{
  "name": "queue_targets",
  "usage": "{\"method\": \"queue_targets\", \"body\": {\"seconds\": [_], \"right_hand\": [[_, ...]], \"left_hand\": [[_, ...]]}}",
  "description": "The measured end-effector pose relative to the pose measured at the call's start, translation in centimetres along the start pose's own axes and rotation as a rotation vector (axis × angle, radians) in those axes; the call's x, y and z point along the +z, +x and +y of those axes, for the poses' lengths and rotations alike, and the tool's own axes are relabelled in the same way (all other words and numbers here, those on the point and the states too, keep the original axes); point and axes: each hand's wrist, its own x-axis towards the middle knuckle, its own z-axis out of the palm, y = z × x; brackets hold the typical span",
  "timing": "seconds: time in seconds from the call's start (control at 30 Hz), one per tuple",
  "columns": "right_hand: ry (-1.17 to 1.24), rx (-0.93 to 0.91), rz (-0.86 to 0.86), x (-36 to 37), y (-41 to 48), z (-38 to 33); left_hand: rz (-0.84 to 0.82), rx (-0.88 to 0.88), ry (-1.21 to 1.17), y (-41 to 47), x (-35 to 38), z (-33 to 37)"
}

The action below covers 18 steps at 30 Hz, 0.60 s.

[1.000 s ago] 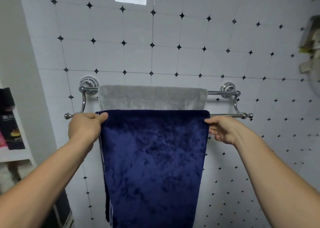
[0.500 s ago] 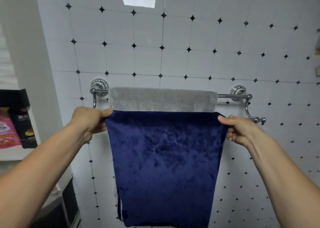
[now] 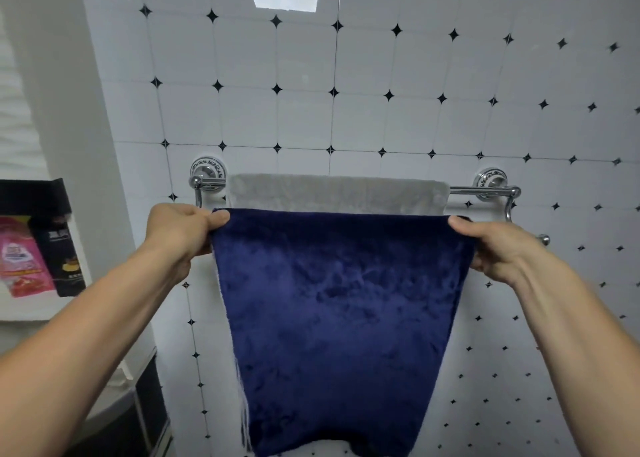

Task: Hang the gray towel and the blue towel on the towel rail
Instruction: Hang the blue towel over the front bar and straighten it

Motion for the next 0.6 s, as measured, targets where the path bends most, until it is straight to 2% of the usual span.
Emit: {"method": "queue_targets", "body": {"seconds": [0.13, 0.23, 0.6], "right_hand": [[-0.158, 0.027, 0.025, 1.1, -0.4, 1.6], [-0.269, -0.061, 0.050, 0.9, -0.7, 1.6], [-0.318, -0.148, 0.106, 0.7, 0.4, 1.8]], "left_hand": [[-0.034, -0.049, 0.050, -0.1, -0.1, -1.5], [-0.025, -0.038, 0.064, 0.5, -0.3, -1.6], [0.005, 0.005, 0.046, -0.4, -1.8, -2.0]]}}
